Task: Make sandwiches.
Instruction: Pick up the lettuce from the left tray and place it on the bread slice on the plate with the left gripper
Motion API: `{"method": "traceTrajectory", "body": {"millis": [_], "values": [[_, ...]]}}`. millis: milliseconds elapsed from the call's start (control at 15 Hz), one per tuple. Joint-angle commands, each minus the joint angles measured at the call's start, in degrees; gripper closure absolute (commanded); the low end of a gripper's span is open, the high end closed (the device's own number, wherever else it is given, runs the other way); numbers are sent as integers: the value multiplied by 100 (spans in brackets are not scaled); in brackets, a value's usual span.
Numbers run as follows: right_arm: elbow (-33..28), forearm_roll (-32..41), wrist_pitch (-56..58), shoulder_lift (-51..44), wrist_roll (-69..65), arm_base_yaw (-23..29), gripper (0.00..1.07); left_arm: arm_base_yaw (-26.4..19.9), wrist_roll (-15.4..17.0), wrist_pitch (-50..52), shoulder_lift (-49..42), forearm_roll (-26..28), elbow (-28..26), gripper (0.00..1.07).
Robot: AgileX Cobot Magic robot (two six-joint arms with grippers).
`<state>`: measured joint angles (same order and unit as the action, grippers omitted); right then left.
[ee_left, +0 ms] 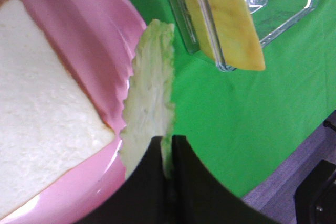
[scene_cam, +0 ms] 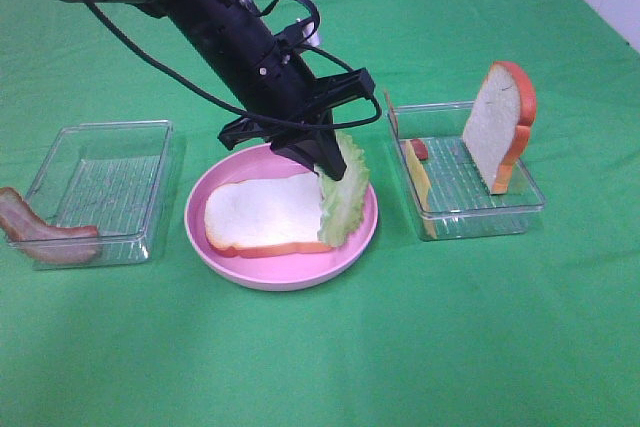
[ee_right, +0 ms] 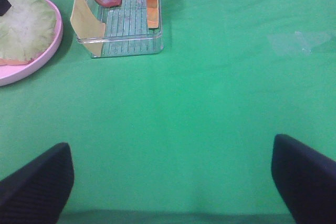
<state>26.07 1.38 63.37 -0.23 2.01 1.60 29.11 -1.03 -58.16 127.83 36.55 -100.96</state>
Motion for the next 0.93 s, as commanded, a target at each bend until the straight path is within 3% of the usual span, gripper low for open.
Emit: {"method": "traceTrajectory", "body": {"millis": [67,133,333,467,933], "values": [[-11,6,-23,-143,57,-6,9,6,418,-92,-29,-481,23,107],[-11,6,-23,-143,57,-6,9,6,710,-132,-34,-997,23,107],[-11,6,-23,-143,57,-6,9,6,842,-132,-34,-1387,23,107],[-11,6,-23,-143,57,-6,9,6,1117,-143,-34,-2023,23,107],[-11,6,-23,-143,57,-6,9,6,1209,-321,-29,-2527,23,107]]}}
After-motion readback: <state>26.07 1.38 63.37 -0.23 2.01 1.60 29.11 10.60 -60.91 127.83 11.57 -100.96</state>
